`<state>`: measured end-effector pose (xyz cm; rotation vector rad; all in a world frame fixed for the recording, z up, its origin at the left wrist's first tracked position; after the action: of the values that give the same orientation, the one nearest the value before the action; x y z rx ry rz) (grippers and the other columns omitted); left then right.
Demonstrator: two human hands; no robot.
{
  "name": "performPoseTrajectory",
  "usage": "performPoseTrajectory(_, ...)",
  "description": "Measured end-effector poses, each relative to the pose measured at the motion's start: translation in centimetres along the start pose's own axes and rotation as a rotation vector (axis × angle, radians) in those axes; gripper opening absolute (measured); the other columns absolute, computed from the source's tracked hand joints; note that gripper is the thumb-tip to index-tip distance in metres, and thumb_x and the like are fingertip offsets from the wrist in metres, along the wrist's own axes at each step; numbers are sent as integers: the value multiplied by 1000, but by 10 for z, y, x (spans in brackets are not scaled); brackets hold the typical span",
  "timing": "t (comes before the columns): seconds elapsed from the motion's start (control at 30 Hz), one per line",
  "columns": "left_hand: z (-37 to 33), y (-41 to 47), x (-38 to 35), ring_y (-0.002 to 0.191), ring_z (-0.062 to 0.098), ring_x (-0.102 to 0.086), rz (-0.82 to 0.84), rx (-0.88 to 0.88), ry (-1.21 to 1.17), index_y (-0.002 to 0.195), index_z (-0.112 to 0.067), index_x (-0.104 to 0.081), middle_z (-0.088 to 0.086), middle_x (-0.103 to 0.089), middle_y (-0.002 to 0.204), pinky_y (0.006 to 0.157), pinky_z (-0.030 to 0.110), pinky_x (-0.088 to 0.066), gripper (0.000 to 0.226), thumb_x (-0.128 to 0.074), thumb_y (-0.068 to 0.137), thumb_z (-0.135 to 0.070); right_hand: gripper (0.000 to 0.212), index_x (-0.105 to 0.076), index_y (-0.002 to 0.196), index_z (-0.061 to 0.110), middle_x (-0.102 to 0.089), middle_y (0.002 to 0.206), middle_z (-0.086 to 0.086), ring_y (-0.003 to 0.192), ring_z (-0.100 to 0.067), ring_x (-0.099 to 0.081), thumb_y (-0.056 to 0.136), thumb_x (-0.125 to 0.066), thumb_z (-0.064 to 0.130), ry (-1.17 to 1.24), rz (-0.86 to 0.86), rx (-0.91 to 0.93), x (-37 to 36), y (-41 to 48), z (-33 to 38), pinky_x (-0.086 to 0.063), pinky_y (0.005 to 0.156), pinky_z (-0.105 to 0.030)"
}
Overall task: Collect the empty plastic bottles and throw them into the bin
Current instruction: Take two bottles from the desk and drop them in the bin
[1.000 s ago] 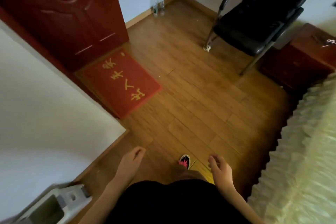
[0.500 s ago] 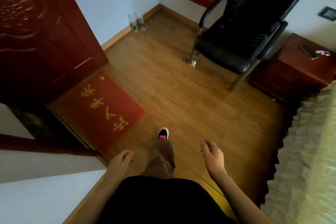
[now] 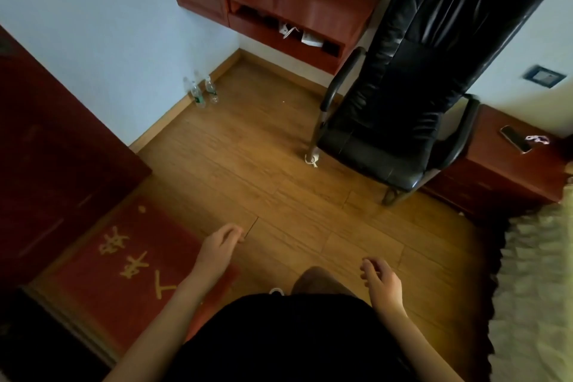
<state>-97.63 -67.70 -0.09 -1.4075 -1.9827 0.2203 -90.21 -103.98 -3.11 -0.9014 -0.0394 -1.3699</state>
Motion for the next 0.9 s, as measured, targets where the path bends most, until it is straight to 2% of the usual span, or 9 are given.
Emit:
performPoseTrajectory(0.13,-31,70,-2,82,20,-65,14,38,-50,86,-18,-67,1,-70,83,83,44,-51,25,-47,100,-21,13,-63,99,23,-68,91,0,86,-19,-65,97,-52,30,9,-5,-20,-2,61,48,-56,82,-42)
performPoseTrajectory(0.23,-47,128,-4,75,16,-63,25,90,-69,85,-19,-66,5,-70,84,82,43,-51,25,-47,100,-20,16,-63,103,19,-67,93,-1,87,-20,-64,98,-52,28,22,26,-17,-11,126,91,-55,80,-38)
performPoseTrajectory(0.4,-84,232,17,79,21,-64,-27,155,-92,88,-19,-68,7,-71,85,85,46,-52,25,-47,100,-22,19,-62,101,18,-66,92,-1,85,-19,-64,98,-51,32,21,89,-9,-27,251,193,-54,78,-36)
performPoseTrajectory(0.57,-146,317,45,80,25,-65,-63,162,-94,88,-15,-68,9,-70,85,78,42,-50,28,-45,101,-23,11,-62,100,25,-66,92,2,86,-15,-63,98,-51,28,29,151,119,-34,336,313,-51,72,-29)
performPoseTrajectory(0.73,-207,393,59,72,24,-60,-131,129,-144,80,-16,-65,9,-67,77,73,37,-48,27,-46,100,-13,13,-63,96,25,-67,91,2,87,-16,-64,98,-51,27,34,188,166,-44,402,386,-54,81,-38)
performPoseTrajectory(0.9,-249,480,72,75,20,-62,-94,109,-139,89,-10,-69,11,-70,84,73,34,-50,25,-47,99,-18,15,-67,96,21,-69,88,1,85,-18,-67,97,-53,26,49,162,139,-63,465,419,-55,82,-43)
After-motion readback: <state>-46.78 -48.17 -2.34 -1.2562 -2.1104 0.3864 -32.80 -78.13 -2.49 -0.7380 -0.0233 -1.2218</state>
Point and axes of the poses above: each hand's wrist, its own y-axis towards the middle knuckle, its own x-axis out of the back of the hand, z = x × y, the point moved 7 cm from there along y, towards the middle knuckle
